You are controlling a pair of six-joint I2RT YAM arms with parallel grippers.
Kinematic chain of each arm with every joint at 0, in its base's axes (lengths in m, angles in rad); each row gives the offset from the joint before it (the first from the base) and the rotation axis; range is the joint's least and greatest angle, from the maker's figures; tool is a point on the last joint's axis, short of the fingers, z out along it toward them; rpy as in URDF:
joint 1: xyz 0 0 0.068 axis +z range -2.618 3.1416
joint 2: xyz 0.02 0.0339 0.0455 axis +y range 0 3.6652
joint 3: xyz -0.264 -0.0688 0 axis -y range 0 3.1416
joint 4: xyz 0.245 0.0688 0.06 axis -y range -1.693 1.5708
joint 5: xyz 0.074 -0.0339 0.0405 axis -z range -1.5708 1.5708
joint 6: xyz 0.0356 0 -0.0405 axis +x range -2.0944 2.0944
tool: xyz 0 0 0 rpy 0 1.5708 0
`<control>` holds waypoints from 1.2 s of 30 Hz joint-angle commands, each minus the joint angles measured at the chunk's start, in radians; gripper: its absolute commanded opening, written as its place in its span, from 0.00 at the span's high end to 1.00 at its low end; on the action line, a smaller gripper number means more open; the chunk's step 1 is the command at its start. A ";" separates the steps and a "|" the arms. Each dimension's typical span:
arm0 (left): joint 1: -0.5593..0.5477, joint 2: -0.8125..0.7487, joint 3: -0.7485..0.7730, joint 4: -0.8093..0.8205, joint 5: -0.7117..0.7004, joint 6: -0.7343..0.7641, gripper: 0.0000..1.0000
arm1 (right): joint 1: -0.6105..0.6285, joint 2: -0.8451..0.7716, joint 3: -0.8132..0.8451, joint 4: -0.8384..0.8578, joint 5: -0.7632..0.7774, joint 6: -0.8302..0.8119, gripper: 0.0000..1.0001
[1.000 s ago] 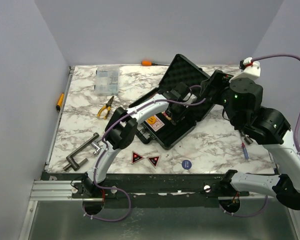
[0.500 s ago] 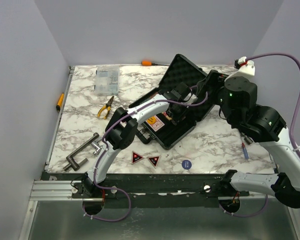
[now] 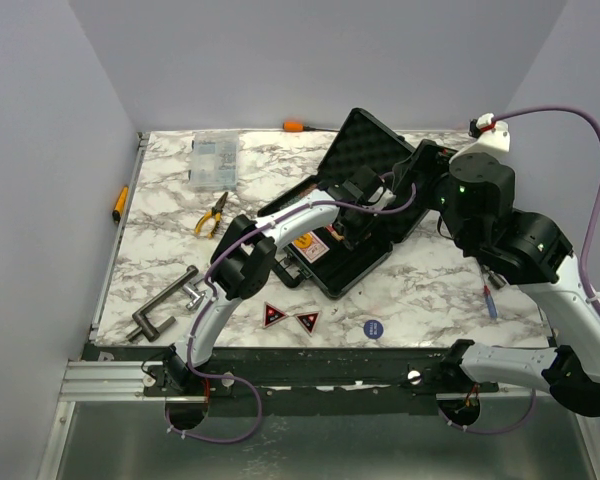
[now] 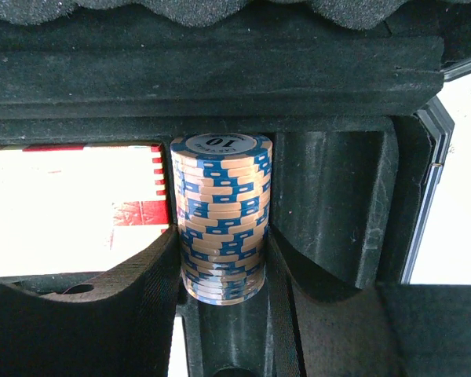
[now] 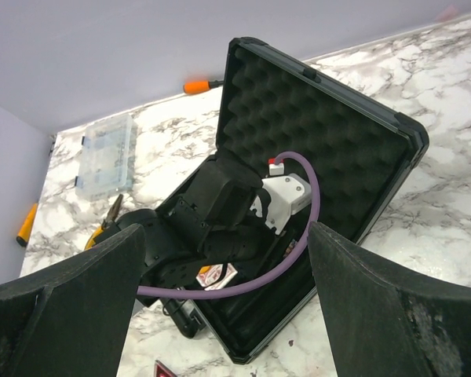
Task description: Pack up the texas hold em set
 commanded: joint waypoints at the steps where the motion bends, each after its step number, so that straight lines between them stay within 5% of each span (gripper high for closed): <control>1: -0.005 -0.051 -0.003 0.040 -0.012 0.002 0.65 | 0.003 0.004 0.026 -0.036 -0.017 0.026 0.13; 16: -0.007 -0.072 -0.034 0.063 0.004 -0.001 0.63 | 0.003 0.001 0.040 -0.081 -0.037 0.093 0.13; 24: -0.007 -0.120 -0.089 0.112 -0.020 -0.029 0.37 | 0.003 -0.003 0.056 -0.109 -0.034 0.128 0.13; 27: -0.006 -0.150 -0.110 0.128 -0.026 -0.034 0.03 | 0.003 -0.006 0.055 -0.111 -0.024 0.130 0.14; 36: -0.006 -0.348 -0.218 0.183 -0.186 -0.069 0.01 | 0.004 -0.021 0.054 -0.092 0.034 0.097 0.13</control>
